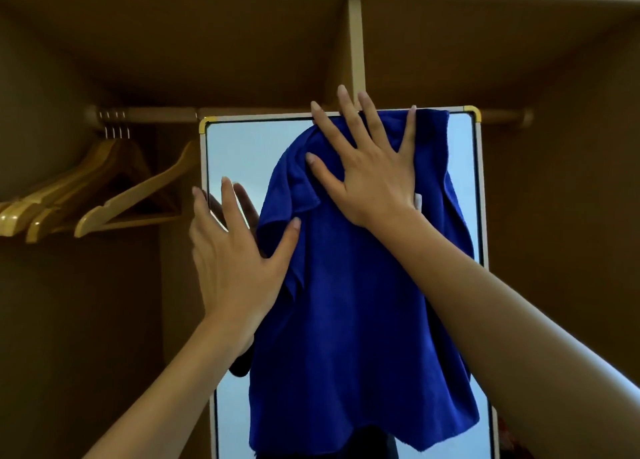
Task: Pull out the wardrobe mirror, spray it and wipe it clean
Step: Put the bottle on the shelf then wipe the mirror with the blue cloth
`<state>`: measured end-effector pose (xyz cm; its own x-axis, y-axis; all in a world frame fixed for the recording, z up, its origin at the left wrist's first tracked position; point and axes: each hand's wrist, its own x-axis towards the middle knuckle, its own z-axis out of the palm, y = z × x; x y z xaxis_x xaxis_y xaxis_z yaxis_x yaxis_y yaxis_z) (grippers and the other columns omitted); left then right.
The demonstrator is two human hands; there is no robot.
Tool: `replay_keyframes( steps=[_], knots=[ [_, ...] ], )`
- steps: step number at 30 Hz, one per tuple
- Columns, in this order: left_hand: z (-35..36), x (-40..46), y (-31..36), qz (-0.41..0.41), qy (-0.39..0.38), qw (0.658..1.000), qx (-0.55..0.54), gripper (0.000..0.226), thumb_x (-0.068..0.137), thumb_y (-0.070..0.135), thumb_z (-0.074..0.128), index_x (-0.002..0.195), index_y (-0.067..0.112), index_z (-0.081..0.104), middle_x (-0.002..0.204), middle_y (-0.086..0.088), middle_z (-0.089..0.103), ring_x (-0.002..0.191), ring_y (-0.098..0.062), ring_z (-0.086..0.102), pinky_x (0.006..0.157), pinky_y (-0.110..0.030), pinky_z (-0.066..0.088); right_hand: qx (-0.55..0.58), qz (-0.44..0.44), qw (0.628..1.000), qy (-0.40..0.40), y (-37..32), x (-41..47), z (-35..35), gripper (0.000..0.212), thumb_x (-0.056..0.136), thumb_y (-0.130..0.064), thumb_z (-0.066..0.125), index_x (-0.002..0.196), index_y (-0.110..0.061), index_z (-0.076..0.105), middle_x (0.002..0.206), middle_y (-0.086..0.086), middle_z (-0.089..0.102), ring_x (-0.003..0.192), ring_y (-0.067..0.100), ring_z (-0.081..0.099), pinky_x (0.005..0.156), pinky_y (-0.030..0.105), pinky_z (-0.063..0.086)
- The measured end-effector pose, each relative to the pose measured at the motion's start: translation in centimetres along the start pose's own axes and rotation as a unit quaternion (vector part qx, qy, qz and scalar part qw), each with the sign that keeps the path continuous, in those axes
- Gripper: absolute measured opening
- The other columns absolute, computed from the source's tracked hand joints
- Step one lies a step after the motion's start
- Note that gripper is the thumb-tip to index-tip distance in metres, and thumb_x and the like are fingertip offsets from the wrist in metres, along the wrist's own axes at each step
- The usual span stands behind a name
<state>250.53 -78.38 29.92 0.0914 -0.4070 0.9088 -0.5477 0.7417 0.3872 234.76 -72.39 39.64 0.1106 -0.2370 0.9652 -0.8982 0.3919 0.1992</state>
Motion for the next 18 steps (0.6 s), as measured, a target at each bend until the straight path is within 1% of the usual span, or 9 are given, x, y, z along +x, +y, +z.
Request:
replay_keyframes(
  steps=[3, 7, 9, 10, 11, 13, 15, 16, 18],
  knots=[
    [0.5, 0.2, 0.8, -0.015, 0.002, 0.999, 0.035, 0.100, 0.079, 0.083, 0.036, 0.153, 0.026, 0.003, 0.161, -0.015, 0.001, 0.145, -0.041, 0.013, 0.112, -0.056, 0.025, 0.005, 0.014, 1.000, 0.007, 1.5, -0.2, 0.0, 0.059, 0.098, -0.062, 0.011, 0.153, -0.043, 0.000, 0.163, -0.006, -0.003, 0.150, 0.017, -0.004, 0.112, 0.067, -0.005],
    [0.6, -0.1, 1.2, -0.023, 0.011, 0.998, 0.064, 0.107, 0.072, 0.088, 0.032, 0.154, 0.023, 0.006, 0.160, -0.019, 0.002, 0.143, -0.044, 0.015, 0.110, -0.059, 0.025, 0.036, 0.030, 0.999, 0.022, 2.8, -1.4, 0.3, 0.053, 0.102, -0.049, 0.015, 0.153, -0.043, 0.003, 0.164, -0.007, 0.000, 0.150, 0.017, -0.003, 0.114, 0.063, -0.004],
    [0.4, -0.3, 1.3, -0.023, 0.017, 0.997, 0.074, 0.109, 0.071, 0.087, 0.032, 0.153, 0.021, 0.008, 0.160, -0.020, 0.003, 0.142, -0.045, 0.017, 0.109, -0.060, 0.026, 0.050, 0.038, 0.997, 0.033, 3.3, -2.0, 0.5, 0.052, 0.102, -0.048, 0.018, 0.153, -0.043, 0.007, 0.163, -0.007, 0.003, 0.150, 0.019, -0.002, 0.115, 0.061, -0.004],
    [0.3, -0.3, 1.4, -0.023, 0.017, 0.997, 0.077, 0.109, 0.071, 0.088, 0.033, 0.153, 0.021, 0.008, 0.160, -0.021, 0.003, 0.142, -0.045, 0.017, 0.109, -0.060, 0.026, 0.060, 0.049, 0.996, 0.045, 3.4, -2.2, 0.6, 0.052, 0.102, -0.049, 0.021, 0.152, -0.042, 0.012, 0.163, -0.004, 0.007, 0.150, 0.021, 0.001, 0.116, 0.060, -0.004],
    [0.3, -0.3, 1.5, -0.023, 0.015, 0.997, 0.078, 0.108, 0.072, 0.088, 0.033, 0.154, 0.021, 0.007, 0.160, -0.021, 0.002, 0.142, -0.045, 0.016, 0.109, -0.060, 0.025, 0.073, 0.062, 0.993, 0.065, 3.5, -2.5, 0.8, 0.052, 0.100, -0.050, 0.027, 0.151, -0.040, 0.020, 0.160, 0.000, 0.015, 0.148, 0.024, 0.007, 0.116, 0.059, -0.001],
    [0.2, -0.3, 1.5, -0.026, 0.007, 0.996, 0.081, 0.108, 0.071, 0.084, 0.036, 0.154, 0.022, 0.006, 0.160, -0.020, 0.000, 0.143, -0.045, 0.014, 0.110, -0.059, 0.024, 0.100, 0.090, 0.984, 0.119, 3.4, -2.9, 1.1, 0.049, 0.093, -0.046, 0.042, 0.139, -0.030, 0.037, 0.144, 0.010, 0.034, 0.133, 0.030, 0.022, 0.116, 0.061, 0.008],
    [0.1, -0.3, 1.4, -0.023, 0.008, 0.996, 0.087, 0.106, 0.073, 0.077, 0.047, 0.154, 0.022, 0.006, 0.160, -0.019, 0.000, 0.143, -0.045, 0.013, 0.111, -0.058, 0.024, 0.122, 0.108, 0.974, 0.156, 3.4, -3.0, 1.5, 0.047, 0.084, -0.039, 0.053, 0.126, -0.022, 0.039, 0.126, 0.016, 0.042, 0.117, 0.029, 0.028, 0.112, 0.064, 0.019],
    [0.1, -0.3, 1.4, -0.021, 0.009, 0.996, 0.090, 0.105, 0.074, 0.073, 0.053, 0.153, 0.022, 0.006, 0.160, -0.019, -0.001, 0.143, -0.045, 0.012, 0.111, -0.058, 0.024, 0.133, 0.113, 0.971, 0.166, 3.4, -3.0, 1.5, 0.046, 0.082, -0.036, 0.057, 0.121, -0.019, 0.039, 0.121, 0.017, 0.045, 0.112, 0.029, 0.030, 0.110, 0.065, 0.025],
    [0.2, -0.2, 1.4, -0.021, 0.009, 0.995, 0.092, 0.104, 0.075, 0.068, 0.059, 0.153, 0.022, 0.008, 0.160, -0.019, -0.001, 0.144, -0.044, 0.012, 0.111, -0.058, 0.024, 0.151, 0.122, 0.964, 0.181, 3.5, -3.0, 1.4, 0.043, 0.080, -0.033, 0.064, 0.114, -0.014, 0.044, 0.114, 0.018, 0.049, 0.106, 0.028, 0.033, 0.104, 0.065, 0.033]
  ],
)
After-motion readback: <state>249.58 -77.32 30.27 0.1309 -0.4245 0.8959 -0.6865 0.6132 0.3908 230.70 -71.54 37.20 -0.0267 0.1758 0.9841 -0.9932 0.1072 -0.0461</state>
